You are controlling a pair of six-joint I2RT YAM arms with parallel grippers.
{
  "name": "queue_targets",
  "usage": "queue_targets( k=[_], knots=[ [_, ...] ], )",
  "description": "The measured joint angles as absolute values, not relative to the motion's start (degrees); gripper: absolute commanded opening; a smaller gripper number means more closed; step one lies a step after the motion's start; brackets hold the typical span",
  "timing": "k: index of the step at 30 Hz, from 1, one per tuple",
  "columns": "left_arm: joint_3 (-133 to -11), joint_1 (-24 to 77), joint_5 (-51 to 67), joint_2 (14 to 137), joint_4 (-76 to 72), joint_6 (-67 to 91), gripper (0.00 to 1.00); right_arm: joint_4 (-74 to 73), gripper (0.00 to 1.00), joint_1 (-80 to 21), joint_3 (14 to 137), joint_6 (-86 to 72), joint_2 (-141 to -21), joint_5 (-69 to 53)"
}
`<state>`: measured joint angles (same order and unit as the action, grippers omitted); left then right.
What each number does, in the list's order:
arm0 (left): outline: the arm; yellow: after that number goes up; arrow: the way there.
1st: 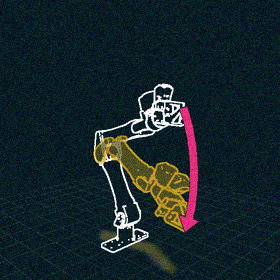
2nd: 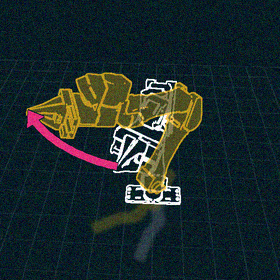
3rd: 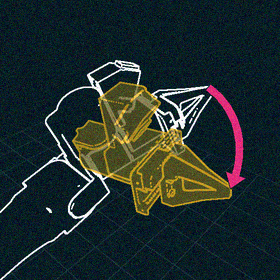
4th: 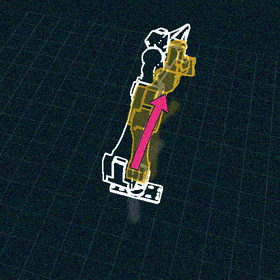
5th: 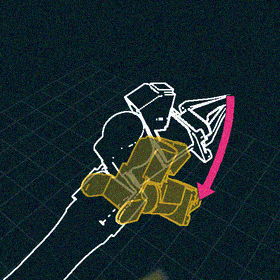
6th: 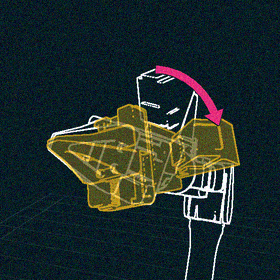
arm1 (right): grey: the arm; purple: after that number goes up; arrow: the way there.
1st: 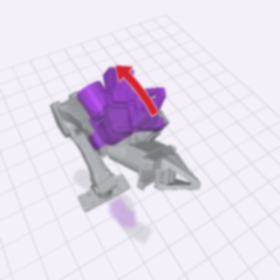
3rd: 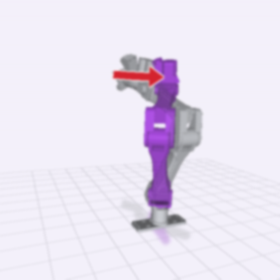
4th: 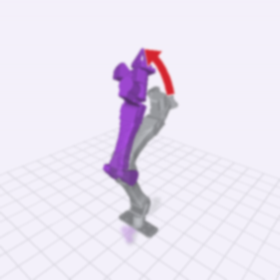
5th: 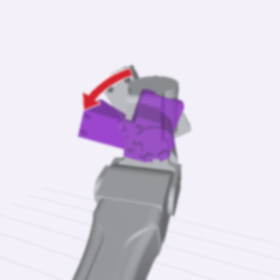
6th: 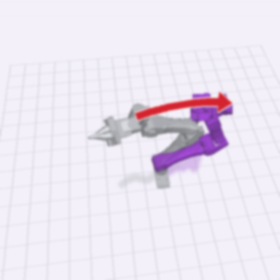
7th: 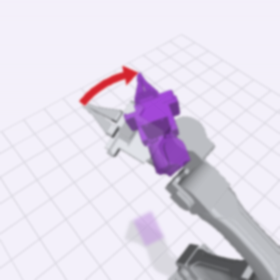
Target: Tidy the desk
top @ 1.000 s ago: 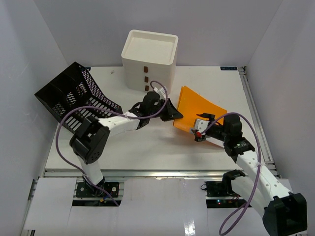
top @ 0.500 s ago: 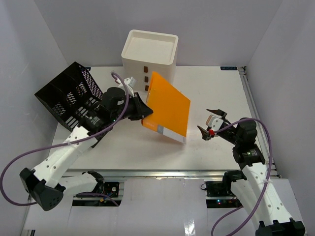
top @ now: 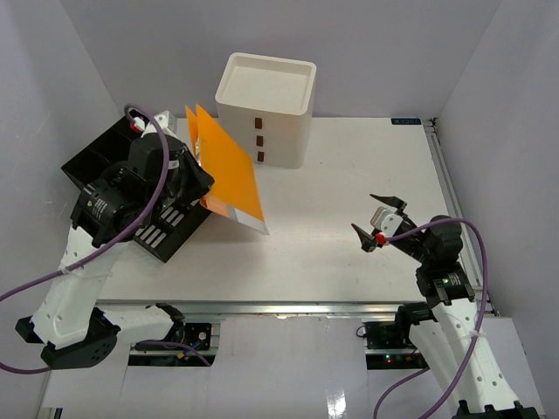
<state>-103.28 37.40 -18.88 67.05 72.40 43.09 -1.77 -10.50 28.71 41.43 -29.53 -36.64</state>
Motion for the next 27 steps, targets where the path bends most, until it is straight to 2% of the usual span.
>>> queue_targets(
  k=[9, 19, 27],
  knots=[
    [-112.5, 35.2, -26.9, 70.8, 78.0, 45.5, 0.0, -1.4, 0.89, -10.5, 28.0, 40.7, -28.8, -36.4],
    [-126.5, 28.6, -37.3, 77.0, 79.1, 37.0, 0.0, -0.1, 0.9, -10.0, 27.2, 40.3, -28.8, -36.0],
    [-127.0, 28.2, -44.7, 76.4, 79.0, 32.8, 0.0, 1.1, 0.9, -9.7, 26.1, 39.3, -29.4, -36.0]
  ],
)
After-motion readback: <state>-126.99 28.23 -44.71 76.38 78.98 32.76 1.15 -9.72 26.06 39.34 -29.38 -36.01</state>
